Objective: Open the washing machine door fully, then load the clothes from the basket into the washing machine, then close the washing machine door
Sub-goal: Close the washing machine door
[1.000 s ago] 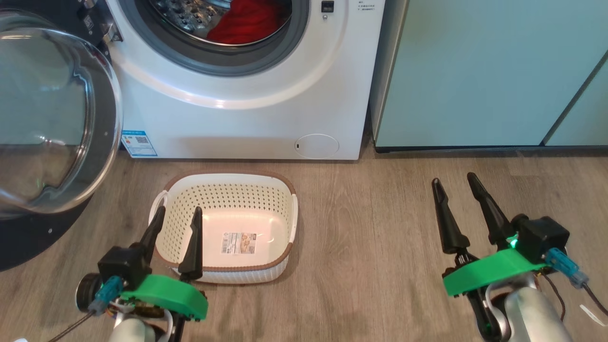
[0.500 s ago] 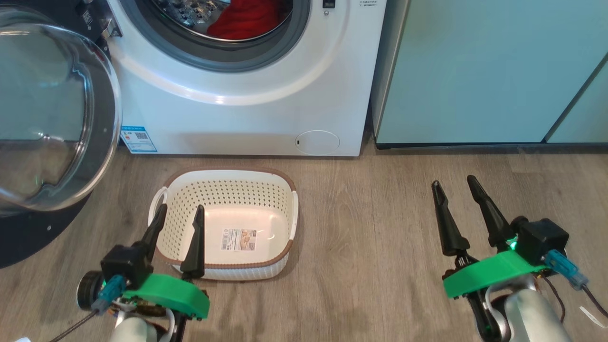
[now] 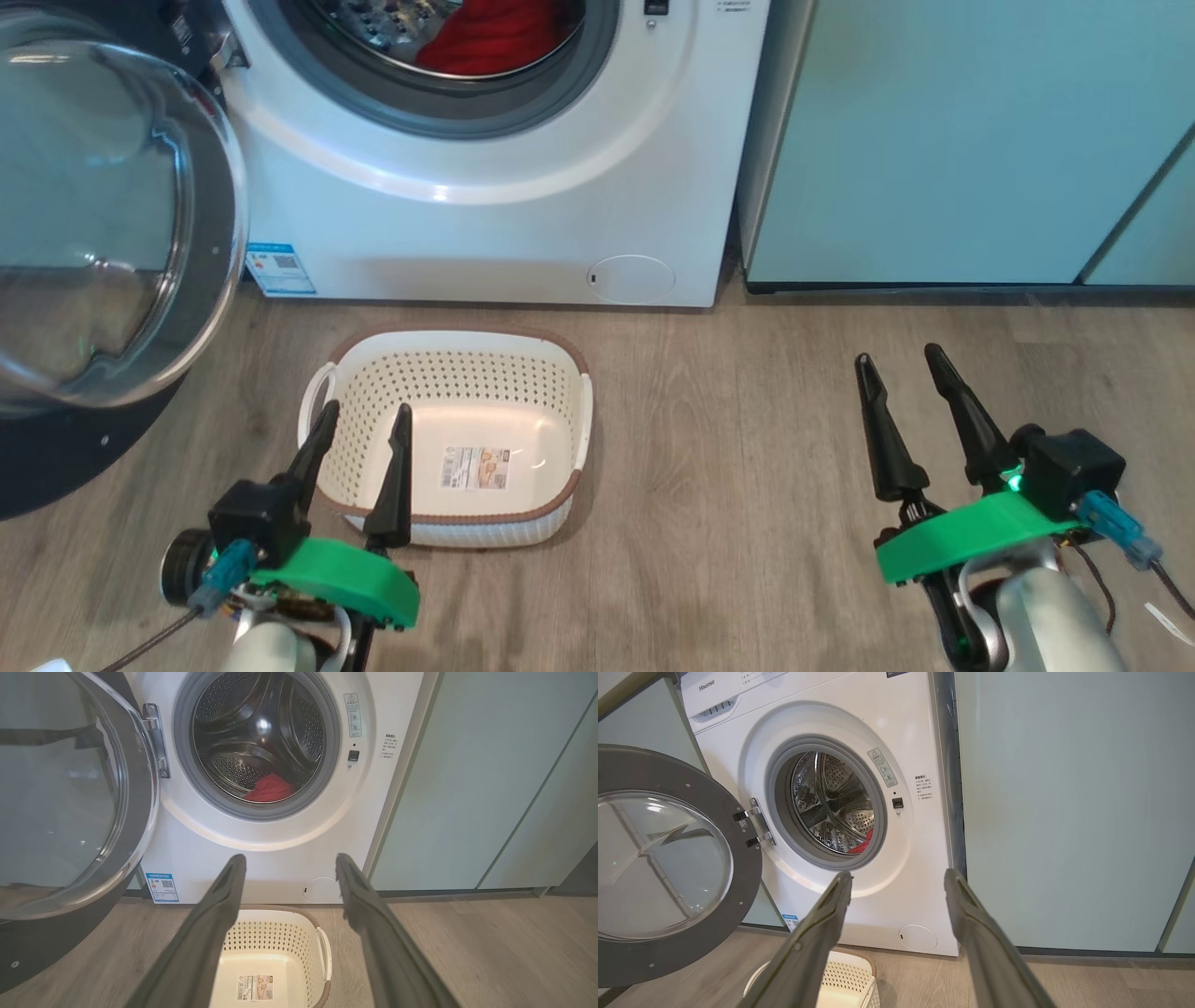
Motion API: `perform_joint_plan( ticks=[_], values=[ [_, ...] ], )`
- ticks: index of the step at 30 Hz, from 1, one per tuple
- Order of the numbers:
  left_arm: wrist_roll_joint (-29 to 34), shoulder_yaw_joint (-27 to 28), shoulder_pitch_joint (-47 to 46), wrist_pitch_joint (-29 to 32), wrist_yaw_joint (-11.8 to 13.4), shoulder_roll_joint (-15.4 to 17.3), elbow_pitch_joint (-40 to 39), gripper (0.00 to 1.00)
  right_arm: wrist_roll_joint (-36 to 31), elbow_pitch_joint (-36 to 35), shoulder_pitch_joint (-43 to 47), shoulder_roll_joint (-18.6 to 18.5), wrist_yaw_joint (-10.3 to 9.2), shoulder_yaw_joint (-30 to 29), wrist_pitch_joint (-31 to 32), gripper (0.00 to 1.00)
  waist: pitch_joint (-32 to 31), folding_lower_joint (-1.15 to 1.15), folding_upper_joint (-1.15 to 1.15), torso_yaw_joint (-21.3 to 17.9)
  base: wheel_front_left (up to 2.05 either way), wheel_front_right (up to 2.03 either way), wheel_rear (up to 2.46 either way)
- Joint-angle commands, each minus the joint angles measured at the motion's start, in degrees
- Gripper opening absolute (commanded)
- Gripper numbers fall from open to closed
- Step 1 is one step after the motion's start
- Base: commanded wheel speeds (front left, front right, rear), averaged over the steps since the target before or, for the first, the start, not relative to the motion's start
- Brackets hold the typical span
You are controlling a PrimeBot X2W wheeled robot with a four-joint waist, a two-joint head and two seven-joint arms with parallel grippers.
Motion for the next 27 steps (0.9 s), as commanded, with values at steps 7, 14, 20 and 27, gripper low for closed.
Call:
perform_joint_plan(
  ticks=[7,14,20,27],
  values=[
    [-0.77,0.94,-3.32,-0.28,0.77,0.27,-1.87,1.0,-1.03,-2.4,-1.43,0.0,0.0,1.0,-0.37,1.0,2.25,0.0,0.0,4.26,0.0,0.0,0.0],
    [-1.18,0.35,-4.25,-0.28,1.01,0.27,-1.53,1.0,-1.57,-2.62,-1.99,0.0,0.0,1.35,-0.37,1.0,4.59,0.0,0.0,11.29,0.0,0.0,0.0],
    [-0.9,0.67,-3.93,-0.28,1.15,0.27,-1.27,1.0,-1.34,-2.13,-2.19,0.0,0.0,2.59,-0.37,1.0,4.04,0.0,0.0,18.1,0.0,0.0,0.0],
    [0.28,2.55,-2.4,-0.28,1.16,0.27,-1.43,1.0,0.05,-1.64,-1.9,0.0,0.0,4.06,-0.37,1.0,1.61,0.0,0.0,24.28,0.0,0.0,0.0]
  ],
)
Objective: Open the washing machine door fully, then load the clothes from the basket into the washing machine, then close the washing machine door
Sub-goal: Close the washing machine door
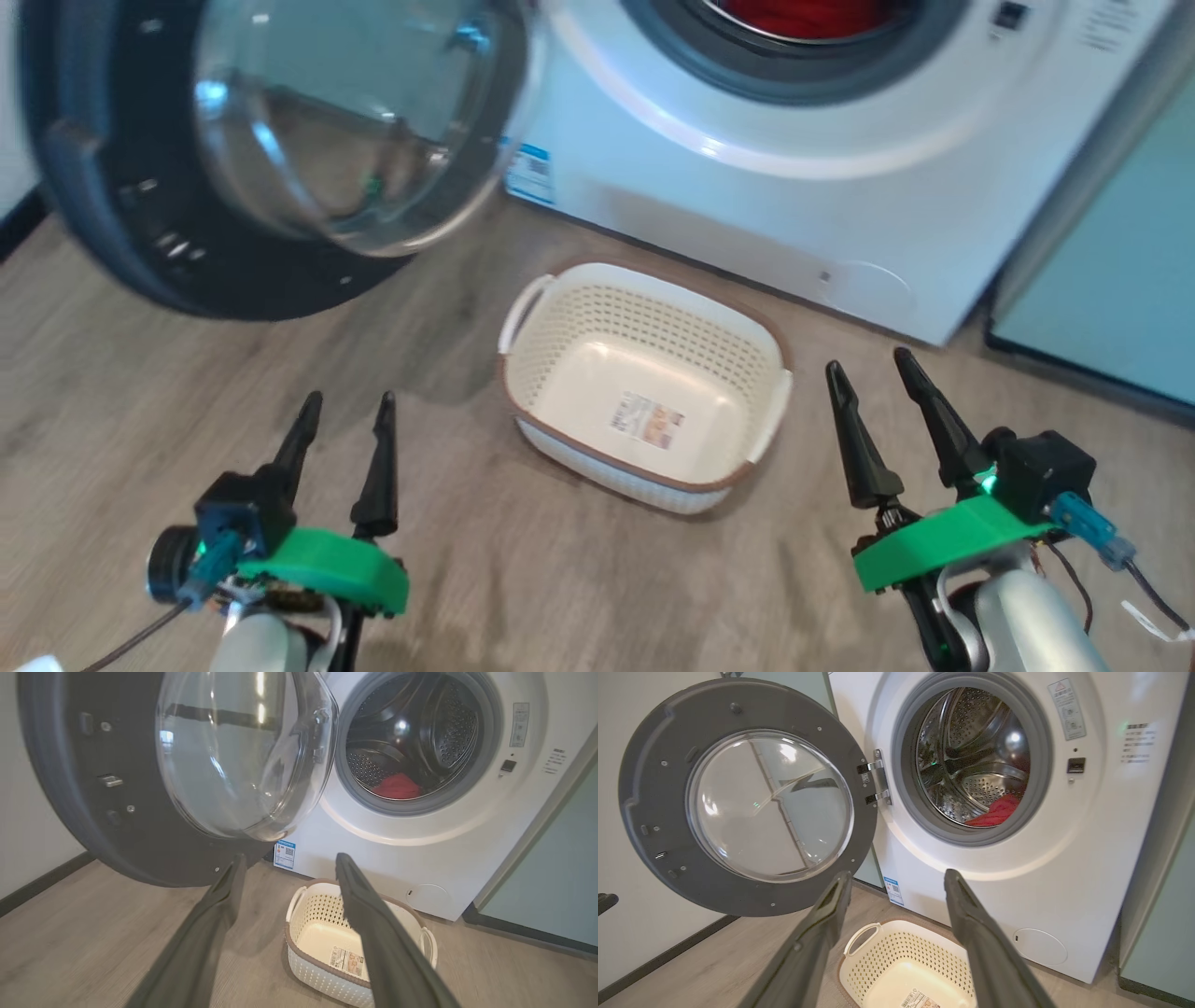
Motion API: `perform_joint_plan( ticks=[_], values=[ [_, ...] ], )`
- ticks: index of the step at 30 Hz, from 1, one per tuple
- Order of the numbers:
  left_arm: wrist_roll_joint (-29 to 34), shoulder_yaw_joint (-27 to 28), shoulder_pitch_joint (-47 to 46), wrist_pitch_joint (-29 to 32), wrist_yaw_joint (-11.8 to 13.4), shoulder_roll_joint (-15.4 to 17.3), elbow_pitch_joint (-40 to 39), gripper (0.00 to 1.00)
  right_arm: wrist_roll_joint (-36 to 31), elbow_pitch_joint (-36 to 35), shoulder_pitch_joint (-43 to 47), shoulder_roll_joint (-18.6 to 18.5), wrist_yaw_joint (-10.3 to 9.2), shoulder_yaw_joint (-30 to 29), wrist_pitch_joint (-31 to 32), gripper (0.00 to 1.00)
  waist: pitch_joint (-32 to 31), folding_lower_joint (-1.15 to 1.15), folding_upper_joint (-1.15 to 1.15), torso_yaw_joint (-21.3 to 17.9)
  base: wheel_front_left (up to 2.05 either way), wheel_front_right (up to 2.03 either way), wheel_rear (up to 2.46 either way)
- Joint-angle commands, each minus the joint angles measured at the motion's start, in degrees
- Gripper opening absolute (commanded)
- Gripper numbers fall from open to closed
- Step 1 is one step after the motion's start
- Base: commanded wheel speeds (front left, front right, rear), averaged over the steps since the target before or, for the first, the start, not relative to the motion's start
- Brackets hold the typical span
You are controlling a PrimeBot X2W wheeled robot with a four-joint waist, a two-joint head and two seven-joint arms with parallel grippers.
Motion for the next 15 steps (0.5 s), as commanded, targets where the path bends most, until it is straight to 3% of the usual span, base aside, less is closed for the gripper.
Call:
perform_joint_plan(
  ticks=[1,7,15],
  values=[
    [0.38,2.66,-0.79,-0.28,0.17,0.27,-2.12,1.0,0.57,-1.57,-1.68,-0.01,0.0,1.52,-0.37,1.0,-2.07,0.0,0.0,4.0,0.0,0.0,0.0],
    [1.39,5.67,1.47,-0.28,-0.28,0.27,-3.44,1.0,2.25,-1.62,-0.52,-0.01,0.0,2.27,-0.37,1.0,-4.32,0.0,0.0,9.34,0.0,0.0,0.0],
    [0.33,9.26,3.75,-0.28,0.84,0.27,-6.57,1.0,3.23,0.05,-3.7,-0.01,0.0,6.78,-0.37,1.0,-3.95,0.0,0.0,10.58,0.0,0.0,0.0]
  ],
)
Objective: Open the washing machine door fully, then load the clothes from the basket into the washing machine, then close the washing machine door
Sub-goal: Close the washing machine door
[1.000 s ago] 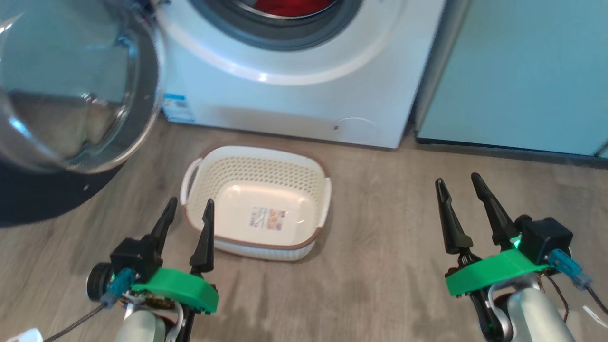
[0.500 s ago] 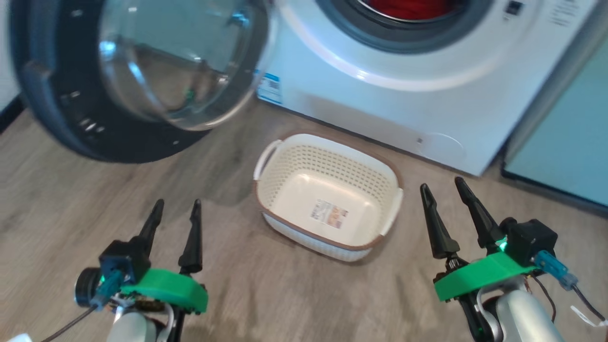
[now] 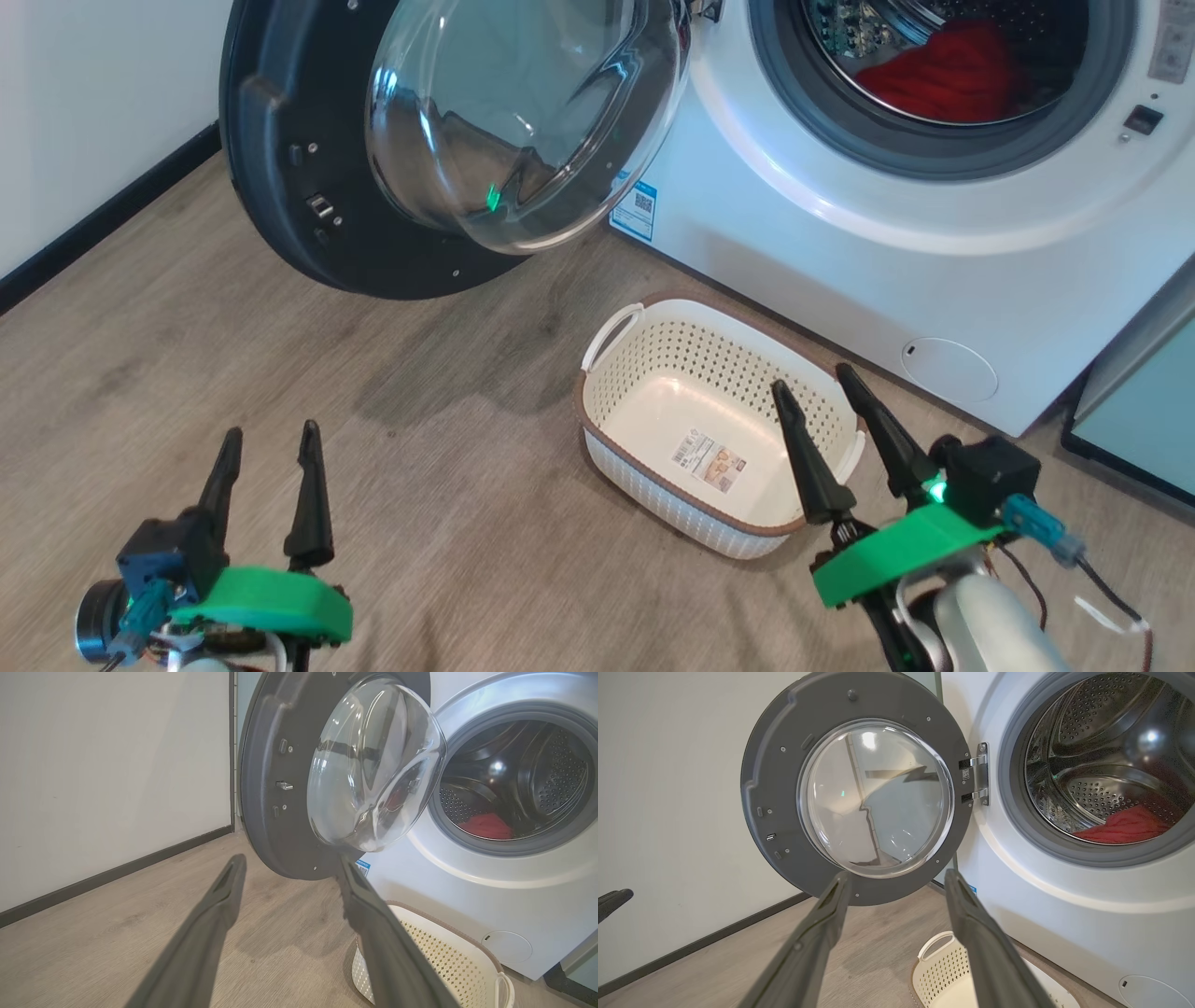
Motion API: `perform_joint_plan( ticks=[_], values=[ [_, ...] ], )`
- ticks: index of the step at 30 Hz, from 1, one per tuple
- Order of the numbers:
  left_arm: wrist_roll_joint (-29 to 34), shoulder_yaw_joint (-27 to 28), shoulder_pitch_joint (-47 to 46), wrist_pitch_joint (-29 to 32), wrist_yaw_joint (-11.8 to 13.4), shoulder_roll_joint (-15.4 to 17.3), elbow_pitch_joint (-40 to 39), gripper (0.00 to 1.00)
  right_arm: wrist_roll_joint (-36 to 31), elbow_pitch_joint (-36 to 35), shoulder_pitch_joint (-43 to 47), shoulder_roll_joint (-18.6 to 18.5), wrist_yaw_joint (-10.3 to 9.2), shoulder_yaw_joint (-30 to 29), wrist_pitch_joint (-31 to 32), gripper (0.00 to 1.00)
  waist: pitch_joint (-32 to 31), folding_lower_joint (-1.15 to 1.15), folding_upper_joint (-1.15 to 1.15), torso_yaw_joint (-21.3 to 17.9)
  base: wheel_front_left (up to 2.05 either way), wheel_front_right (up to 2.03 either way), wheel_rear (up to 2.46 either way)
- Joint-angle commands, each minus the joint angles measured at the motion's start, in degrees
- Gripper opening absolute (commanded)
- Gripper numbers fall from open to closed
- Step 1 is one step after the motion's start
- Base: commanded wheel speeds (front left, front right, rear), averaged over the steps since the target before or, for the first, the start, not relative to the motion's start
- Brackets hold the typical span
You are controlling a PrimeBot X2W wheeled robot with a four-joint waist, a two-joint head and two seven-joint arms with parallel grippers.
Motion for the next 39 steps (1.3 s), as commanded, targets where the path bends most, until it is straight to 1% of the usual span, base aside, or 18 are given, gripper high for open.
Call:
perform_joint_plan(
  ticks=[1,6,12,27,28,29,30,31,35,39],
  values=[
    [-0.29,2.08,-1.58,-0.29,0.44,0.24,-2.49,1.0,0.49,-1.43,-3.59,-0.03,0.0,1.58,-0.37,1.0,0.02,0.0,0.0,0.08,0.0,0.0,0.0],
    [-0.53,2.5,-0.87,-0.29,1.13,0.24,-3.4,1.0,0.76,-0.58,-4.61,-0.03,0.0,2.58,-0.37,1.0,0.15,0.0,0.0,0.21,0.0,0.0,0.0],
    [-0.46,2.73,-0.66,-0.29,1.37,0.24,-3.84,1.0,0.92,-0.16,-4.88,-0.03,0.0,3.02,-0.37,1.0,-0.01,0.0,0.0,0.07,0.0,0.0,0.0],
    [0.02,2.57,-0.68,-0.29,1.0,0.24,-4.04,1.0,0.78,-0.26,-3.93,-0.03,0.0,2.75,-0.37,1.0,-0.9,0.0,0.0,-0.59,0.0,0.0,0.0],
    [-0.02,2.51,-0.68,-0.29,0.97,0.24,-4.09,0.73,0.72,-0.28,-3.89,-0.03,0.0,2.72,-0.37,1.0,-0.89,0.0,0.0,-0.6,0.0,0.0,0.0],
    [-0.06,2.44,-0.68,-0.29,0.94,0.24,-4.15,0.38,0.64,-0.29,-3.85,-0.03,0.0,2.7,-0.37,1.0,-0.88,0.0,0.0,-0.59,0.0,0.0,0.0],
    [-0.1,2.38,-0.68,-0.29,0.94,0.24,-4.24,0.11,0.57,-0.29,-3.81,-0.03,0.0,2.67,-0.37,1.0,-0.86,0.0,0.0,-0.58,0.0,0.0,0.0],
    [0.16,2.3,-0.66,-0.29,0.98,0.24,-4.3,0.0,0.49,-0.3,-3.75,-0.03,0.0,2.64,-0.37,1.0,-0.83,0.0,0.0,-0.57,0.0,0.0,0.0],
    [0.34,2.14,-0.74,-0.29,1.12,0.24,-4.28,0.0,0.03,-0.43,-3.57,-0.03,0.0,2.45,-0.37,1.0,-0.38,0.0,0.0,-0.43,0.0,0.0,0.0],
    [-0.15,3.07,-1.97,-0.29,1.23,0.23,-6.43,0.0,-1.1,-0.85,-3.81,-0.03,0.0,1.74,-0.37,1.0,1.32,0.0,0.0,-0.21,0.0,0.0,0.0]
  ],
)
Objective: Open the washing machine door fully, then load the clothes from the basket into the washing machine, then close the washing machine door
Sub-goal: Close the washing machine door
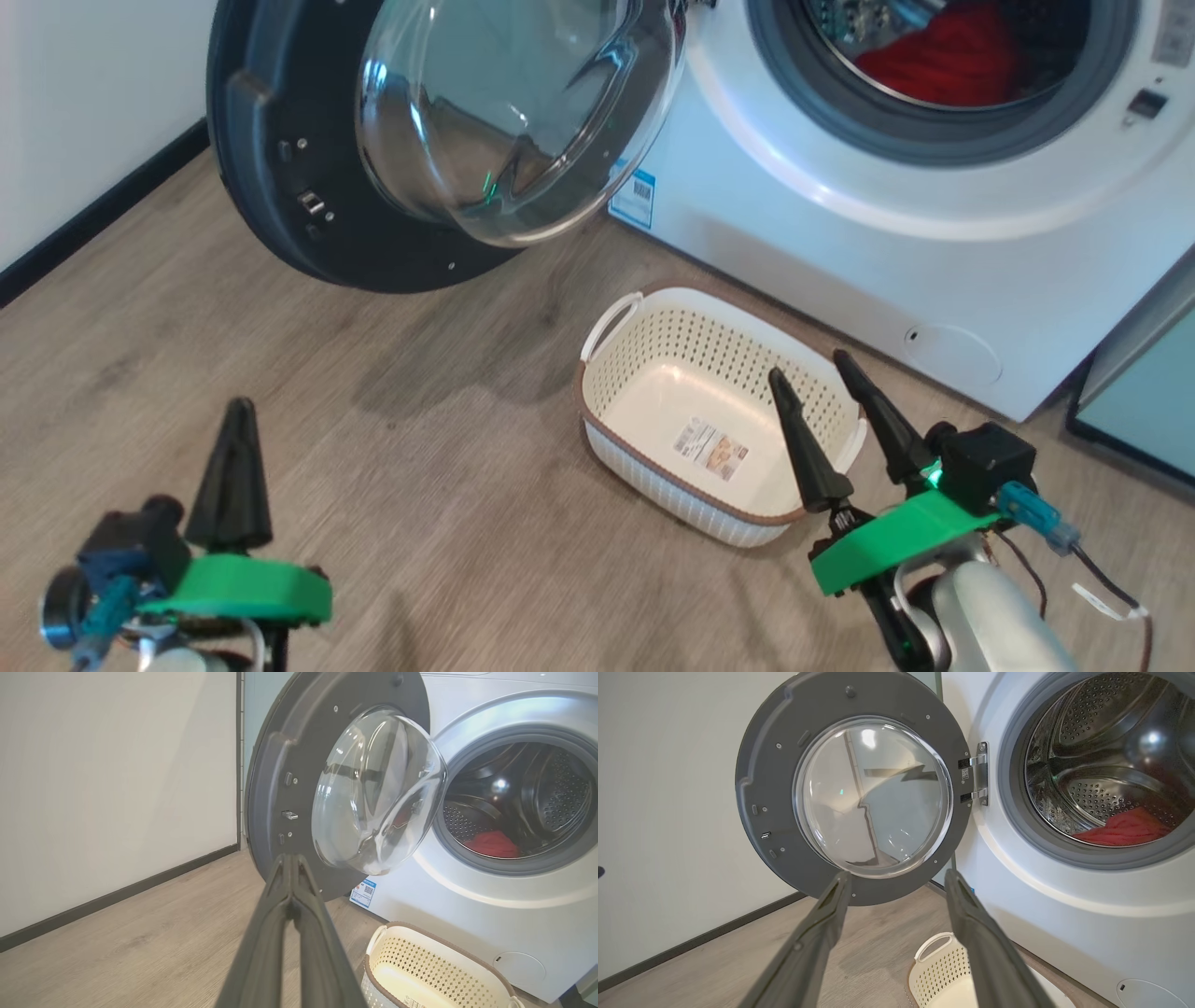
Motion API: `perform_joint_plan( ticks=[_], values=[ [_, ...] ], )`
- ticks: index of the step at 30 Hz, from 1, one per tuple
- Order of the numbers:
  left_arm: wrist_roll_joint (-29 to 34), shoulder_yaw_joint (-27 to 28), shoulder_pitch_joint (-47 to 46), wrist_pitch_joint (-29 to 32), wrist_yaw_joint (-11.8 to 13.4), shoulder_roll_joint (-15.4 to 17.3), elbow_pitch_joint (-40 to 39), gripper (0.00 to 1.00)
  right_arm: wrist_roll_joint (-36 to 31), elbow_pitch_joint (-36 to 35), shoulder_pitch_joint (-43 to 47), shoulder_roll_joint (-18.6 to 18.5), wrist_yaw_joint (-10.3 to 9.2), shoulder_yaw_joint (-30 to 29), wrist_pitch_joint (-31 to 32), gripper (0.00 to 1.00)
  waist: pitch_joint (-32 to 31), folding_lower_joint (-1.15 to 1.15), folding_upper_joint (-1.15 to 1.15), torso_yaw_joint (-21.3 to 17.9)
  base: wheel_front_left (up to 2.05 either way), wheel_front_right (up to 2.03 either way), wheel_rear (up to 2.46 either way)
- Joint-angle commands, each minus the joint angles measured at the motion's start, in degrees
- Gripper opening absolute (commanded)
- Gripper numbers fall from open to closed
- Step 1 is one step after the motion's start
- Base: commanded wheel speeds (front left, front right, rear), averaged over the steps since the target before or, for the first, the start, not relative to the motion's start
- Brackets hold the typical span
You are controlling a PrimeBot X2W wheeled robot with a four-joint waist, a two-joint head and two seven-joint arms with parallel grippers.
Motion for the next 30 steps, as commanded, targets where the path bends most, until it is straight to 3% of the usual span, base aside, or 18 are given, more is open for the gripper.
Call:
perform_joint_plan(
  ticks=[1,8,12,19,24,30],
  values=[
    [-0.23,2.62,-3.31,-0.29,0.18,0.25,-3.41,0.0,-1.02,-2.09,-1.92,-0.01,0.0,0.4,-0.37,1.0,1.62,0.0,0.0,0.26,0.0,0.0,0.0],
    [1.07,9.53,-9.53,-0.29,-1.97,0.41,-6.88,0.0,-4.94,-3.67,-2.64,-0.98,0.0,-0.48,-0.37,1.0,6.71,0.0,0.0,0.65,0.0,0.0,0.0],
    [1.69,16.31,-15.34,-0.29,-3.71,2.88,-7.69,0.0,-5.95,-4.09,-4.68,-2.44,0.0,-0.44,-0.37,1.0,11.11,0.0,0.0,-1.05,0.0,0.0,0.0],
    [2.38,23.56,-27.24,-0.29,-6.27,13.31,-2.19,0.0,-6.59,-4.6,-8.59,-4.87,0.0,-0.08,-0.37,1.0,17.44,0.0,0.0,-4.04,0.0,0.0,0.0],
    [1.11,26.5,-36.65,-0.29,-6.9,21.35,9.18,0.0,-6.7,-4.66,-10.33,-5.76,0.0,0.66,-0.37,1.0,20.32,0.0,0.0,-5.89,0.0,0.0,0.0],
    [-0.67,30.99,-45.88,-0.29,-6.75,27.74,27.32,0.0,-6.7,-4.6,-12.33,-6.01,0.0,1.32,-0.37,1.0,22.54,0.0,0.0,-8.53,0.0,0.0,0.0]
  ],
)
